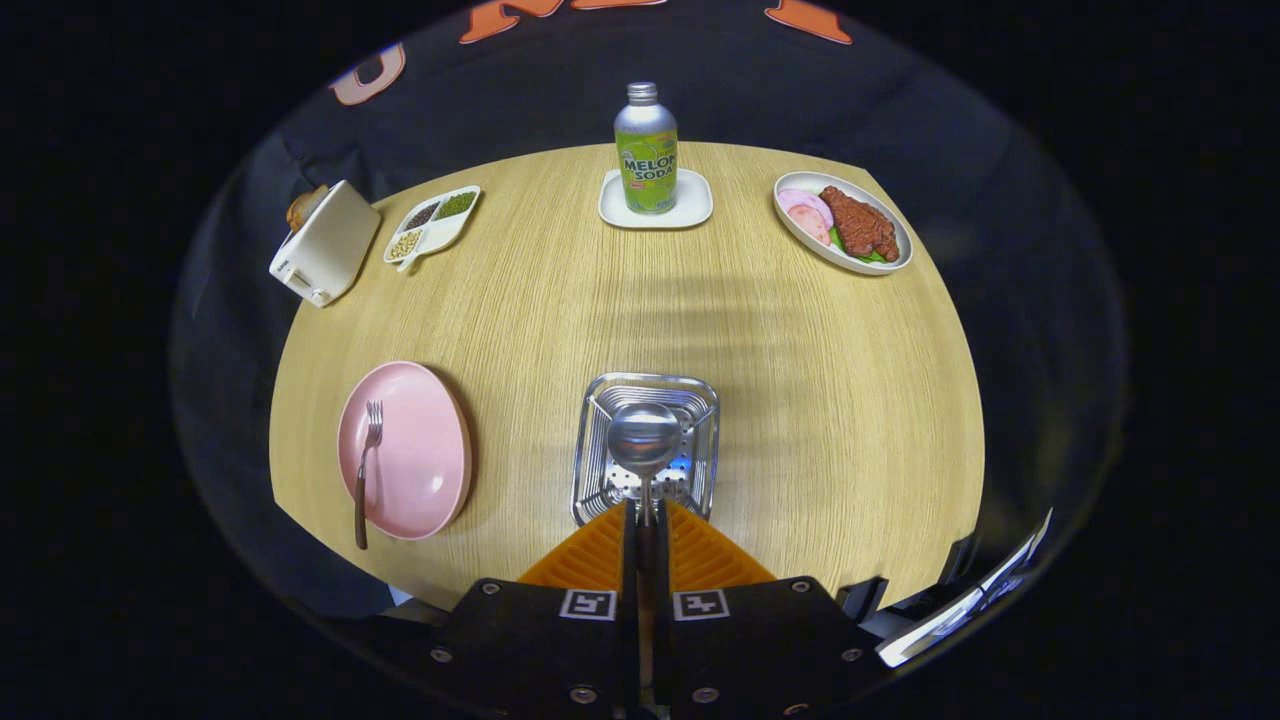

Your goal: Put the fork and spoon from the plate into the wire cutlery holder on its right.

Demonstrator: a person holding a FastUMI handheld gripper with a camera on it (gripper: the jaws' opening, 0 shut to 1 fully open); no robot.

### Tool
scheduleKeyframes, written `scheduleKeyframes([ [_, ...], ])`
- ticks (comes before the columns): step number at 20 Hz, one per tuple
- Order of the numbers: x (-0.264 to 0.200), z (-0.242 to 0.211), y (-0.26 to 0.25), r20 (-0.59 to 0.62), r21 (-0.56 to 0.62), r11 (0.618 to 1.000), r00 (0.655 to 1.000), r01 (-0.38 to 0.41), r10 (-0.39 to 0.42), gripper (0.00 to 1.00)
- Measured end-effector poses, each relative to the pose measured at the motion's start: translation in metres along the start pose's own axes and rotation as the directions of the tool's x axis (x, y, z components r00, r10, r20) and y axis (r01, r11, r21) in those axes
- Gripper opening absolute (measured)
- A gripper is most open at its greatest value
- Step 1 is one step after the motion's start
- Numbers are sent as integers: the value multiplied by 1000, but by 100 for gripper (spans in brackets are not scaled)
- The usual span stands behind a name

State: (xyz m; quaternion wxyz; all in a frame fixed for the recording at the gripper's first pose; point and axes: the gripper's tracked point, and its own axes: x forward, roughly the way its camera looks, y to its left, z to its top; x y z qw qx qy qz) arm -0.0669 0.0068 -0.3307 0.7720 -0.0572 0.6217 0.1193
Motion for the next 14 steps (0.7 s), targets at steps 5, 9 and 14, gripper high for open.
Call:
scheduleKeyframes([
  [5, 2, 9, 3, 29, 18, 1000, 1000, 3, -3, 8],
  [9, -5, 25, 5, 111, 44, 999, 994, -4, -1, 9],
  [14, -30, 57, 17, 311, 45, 999, 950, -10, -5, 12],
])
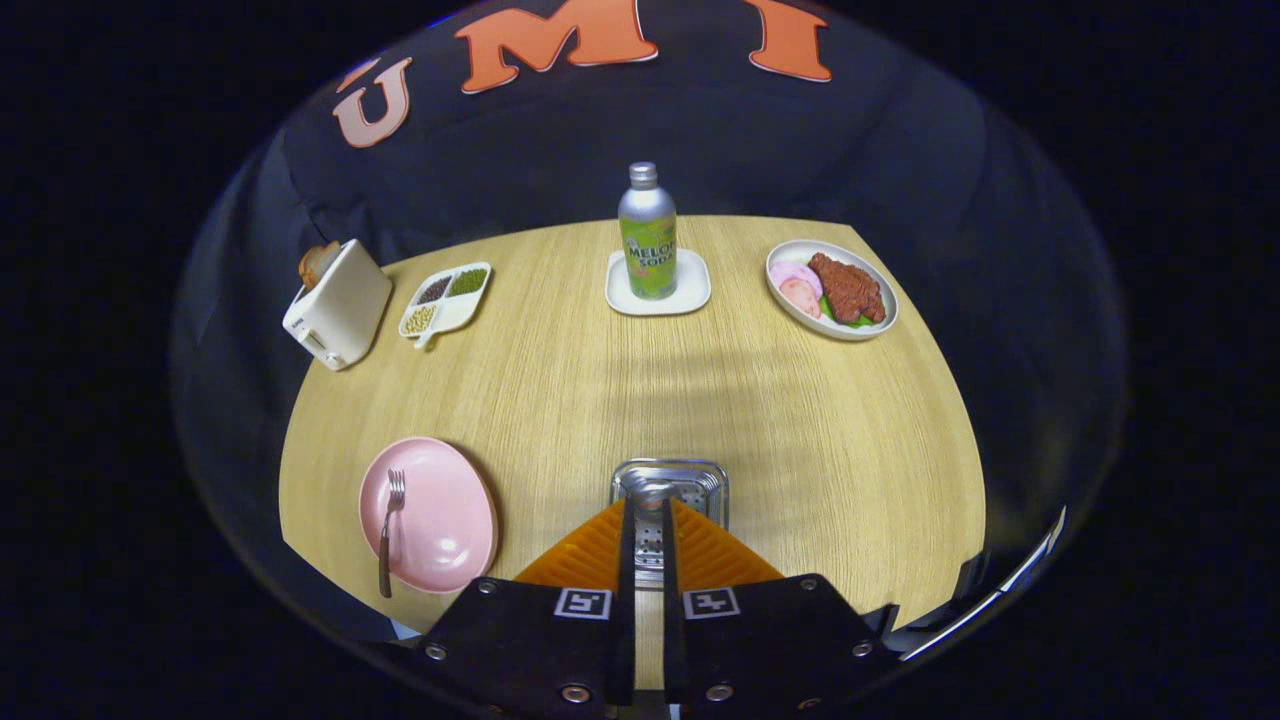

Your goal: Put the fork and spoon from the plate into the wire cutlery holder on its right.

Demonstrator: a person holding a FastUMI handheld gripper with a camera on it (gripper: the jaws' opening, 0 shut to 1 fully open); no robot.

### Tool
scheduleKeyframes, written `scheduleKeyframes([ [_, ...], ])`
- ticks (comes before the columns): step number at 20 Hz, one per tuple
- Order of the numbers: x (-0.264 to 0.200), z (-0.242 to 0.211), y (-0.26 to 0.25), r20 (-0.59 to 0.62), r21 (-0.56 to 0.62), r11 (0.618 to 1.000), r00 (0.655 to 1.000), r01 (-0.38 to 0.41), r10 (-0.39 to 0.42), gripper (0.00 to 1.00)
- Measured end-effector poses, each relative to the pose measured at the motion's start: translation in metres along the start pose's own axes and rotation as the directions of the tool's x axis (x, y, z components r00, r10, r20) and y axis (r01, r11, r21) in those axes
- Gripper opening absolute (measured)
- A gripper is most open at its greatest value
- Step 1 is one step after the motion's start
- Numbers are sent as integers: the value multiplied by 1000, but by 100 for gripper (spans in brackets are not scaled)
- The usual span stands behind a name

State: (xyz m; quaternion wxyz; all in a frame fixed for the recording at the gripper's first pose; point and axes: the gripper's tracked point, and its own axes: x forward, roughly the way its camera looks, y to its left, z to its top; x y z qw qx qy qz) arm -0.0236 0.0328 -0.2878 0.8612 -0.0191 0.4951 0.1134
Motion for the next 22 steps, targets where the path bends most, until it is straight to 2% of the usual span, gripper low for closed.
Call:
scheduleKeyframes([
  [6, -25, 36, 39, 217, 32, 997, 974, -67, 59, 23],
  [8, -31, 41, 52, 270, 22, 997, 960, -78, 69, 34],
  [10, -38, 44, 68, 314, 2, 997, 946, -82, 77, 52],
  [11, -41, 45, 78, 335, -11, 996, 938, -89, 87, 64],
  [13, -45, 47, 98, 373, -48, 994, 922, -94, 105, 76],
  [16, -48, 44, 132, 402, -106, 989, 906, -100, 135, 85],
  [22, -37, 15, 194, 366, -141, 977, 909, -158, 199, 96],
])
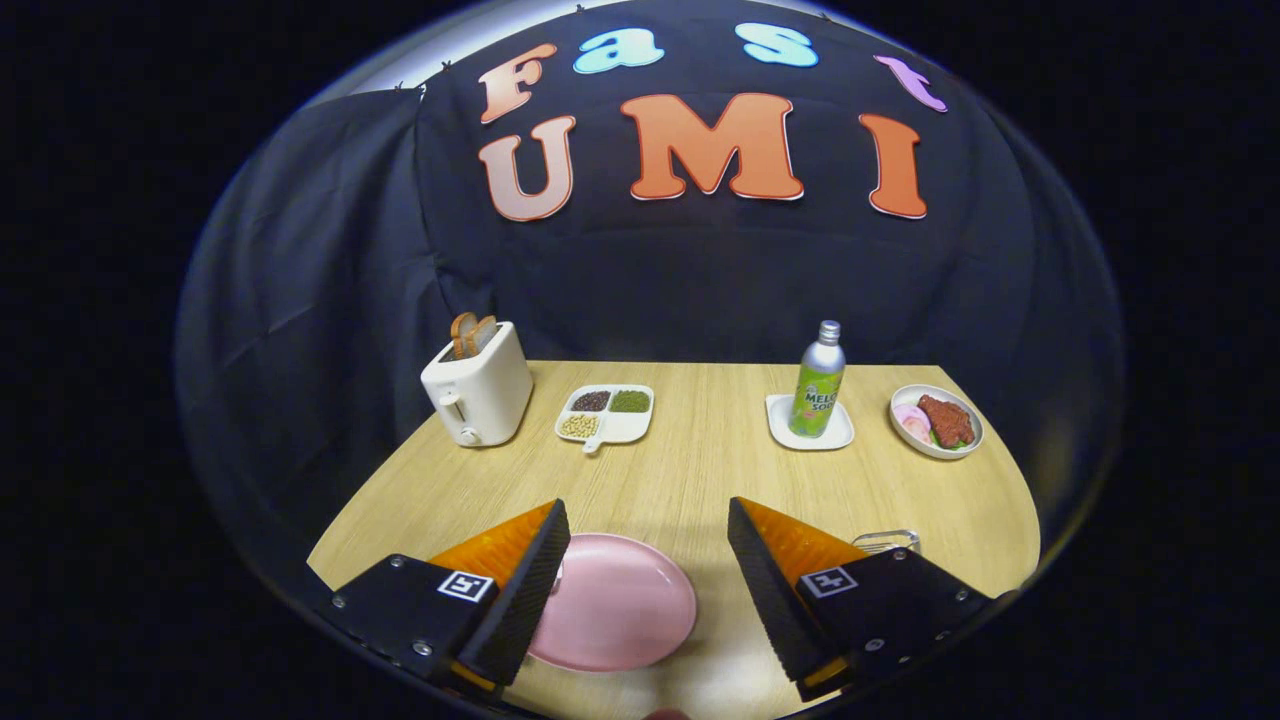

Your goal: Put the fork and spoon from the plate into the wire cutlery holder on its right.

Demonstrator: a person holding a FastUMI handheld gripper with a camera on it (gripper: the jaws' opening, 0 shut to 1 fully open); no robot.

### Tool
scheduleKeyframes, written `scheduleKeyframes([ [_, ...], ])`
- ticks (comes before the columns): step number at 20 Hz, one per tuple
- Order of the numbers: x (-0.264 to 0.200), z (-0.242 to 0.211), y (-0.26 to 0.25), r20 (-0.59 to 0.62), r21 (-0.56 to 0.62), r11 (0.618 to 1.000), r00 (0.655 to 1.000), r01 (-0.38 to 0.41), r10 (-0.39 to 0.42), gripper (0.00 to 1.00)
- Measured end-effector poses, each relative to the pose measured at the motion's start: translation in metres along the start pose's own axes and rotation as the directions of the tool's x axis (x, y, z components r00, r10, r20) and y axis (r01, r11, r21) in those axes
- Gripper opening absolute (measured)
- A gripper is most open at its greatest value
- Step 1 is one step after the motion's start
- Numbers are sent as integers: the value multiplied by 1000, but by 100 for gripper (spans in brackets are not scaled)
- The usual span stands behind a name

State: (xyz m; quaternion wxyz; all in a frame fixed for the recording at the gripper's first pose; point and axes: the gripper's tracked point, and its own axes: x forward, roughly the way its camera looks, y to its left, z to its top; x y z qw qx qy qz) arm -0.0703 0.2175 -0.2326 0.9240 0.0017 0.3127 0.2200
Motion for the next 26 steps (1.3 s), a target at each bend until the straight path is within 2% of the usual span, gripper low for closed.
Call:
scheduleKeyframes([
  [4, 5, -25, 34, -45, -9, 999, 998, -38, 38, 96],
  [7, 13, -54, 57, -134, -17, 997, 989, -69, 66, 96],
  [10, 20, -87, 74, -247, -3, 996, 965, -94, 90, 96],
  [14, 24, -123, 82, -379, -15, 996, 922, -90, 78, 92],
  [20, 32, -157, 90, -538, -27, 995, 840, -101, 71, 76],
  [26, 35, -179, 83, -626, -58, 994, 779, -88, 33, 47],
])
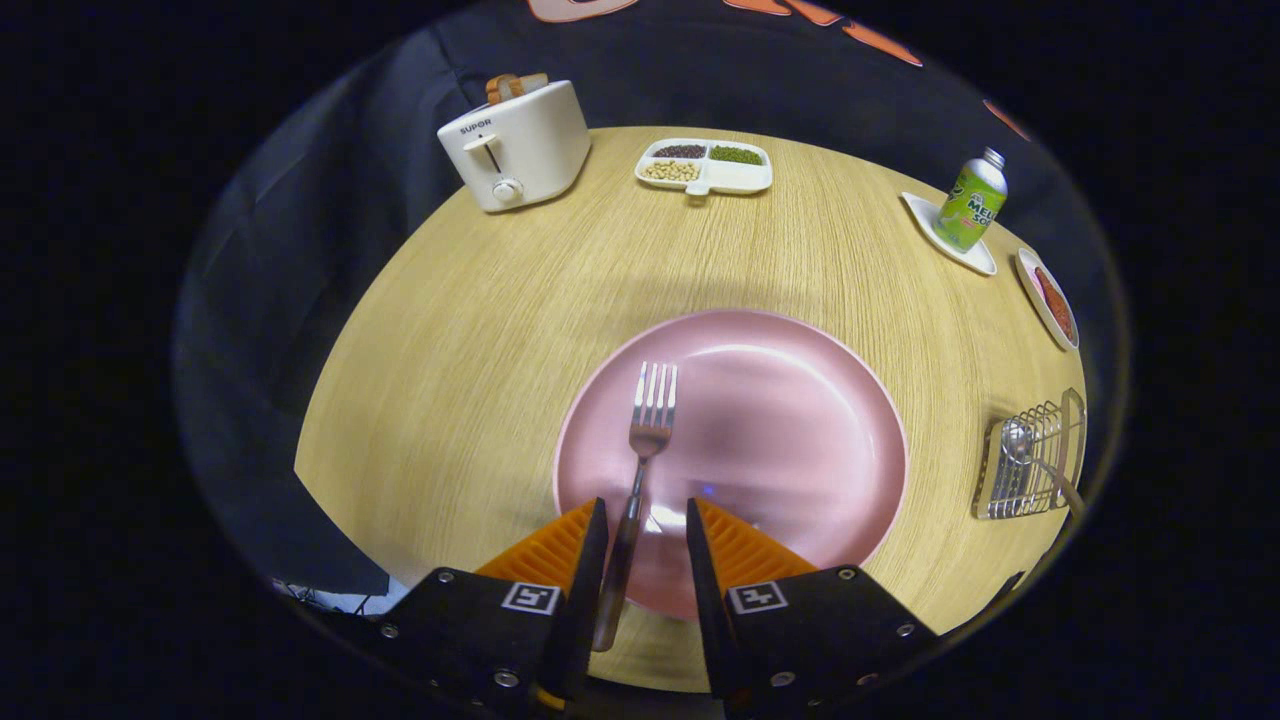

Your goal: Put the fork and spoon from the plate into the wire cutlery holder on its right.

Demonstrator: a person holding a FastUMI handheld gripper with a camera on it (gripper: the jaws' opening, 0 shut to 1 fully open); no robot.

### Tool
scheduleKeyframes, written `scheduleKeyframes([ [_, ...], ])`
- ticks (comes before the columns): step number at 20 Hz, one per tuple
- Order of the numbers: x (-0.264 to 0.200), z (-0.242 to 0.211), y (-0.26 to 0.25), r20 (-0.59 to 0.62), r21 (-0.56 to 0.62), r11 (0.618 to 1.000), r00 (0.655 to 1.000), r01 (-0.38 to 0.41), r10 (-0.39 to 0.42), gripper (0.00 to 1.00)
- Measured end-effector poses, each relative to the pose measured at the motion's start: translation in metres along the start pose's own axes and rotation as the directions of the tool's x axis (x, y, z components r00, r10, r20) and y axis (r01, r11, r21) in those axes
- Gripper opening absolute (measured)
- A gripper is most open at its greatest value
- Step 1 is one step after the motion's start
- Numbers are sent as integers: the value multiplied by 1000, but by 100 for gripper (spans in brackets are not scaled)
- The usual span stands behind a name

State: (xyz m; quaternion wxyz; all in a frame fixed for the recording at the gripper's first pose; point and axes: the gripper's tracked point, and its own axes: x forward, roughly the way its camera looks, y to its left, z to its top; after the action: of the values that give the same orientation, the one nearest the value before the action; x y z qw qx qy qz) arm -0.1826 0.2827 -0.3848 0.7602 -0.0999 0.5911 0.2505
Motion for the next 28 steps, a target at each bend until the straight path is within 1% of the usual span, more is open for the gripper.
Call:
scheduleKeyframes([
  [1, 2, -3, -3, -21, -5, 1000, 1000, 8, -8, 41],
  [3, 6, -8, -7, -52, -11, 1000, 998, 22, -22, 33],
  [4, 7, -8, -8, -63, -10, 1000, 998, 27, -28, 30],
  [5, 8, -10, -9, -75, -5, 1000, 997, 30, -30, 24],
  [6, 9, -10, -10, -81, 0, 1000, 996, 26, -26, 21],
  [7, 10, -8, -9, -86, 7, 1000, 996, 22, -22, 16],
  [11, 10, -10, -5, -128, 32, 999, 992, -16, 20, 8],
  [13, 9, -7, -5, -131, 47, 999, 991, -25, 31, 5],
  [14, 8, -6, -8, -122, 39, 999, 992, -20, 24, 5],
  [20, -12, 0, -27, -66, 74, 997, 997, -27, 32, 5],
  [25, -35, 2, -54, -8, 123, 992, 1000, -13, 14, 5],
  [28, -48, -1, -81, 8, 151, 988, 1000, 13, -14, 4],
])
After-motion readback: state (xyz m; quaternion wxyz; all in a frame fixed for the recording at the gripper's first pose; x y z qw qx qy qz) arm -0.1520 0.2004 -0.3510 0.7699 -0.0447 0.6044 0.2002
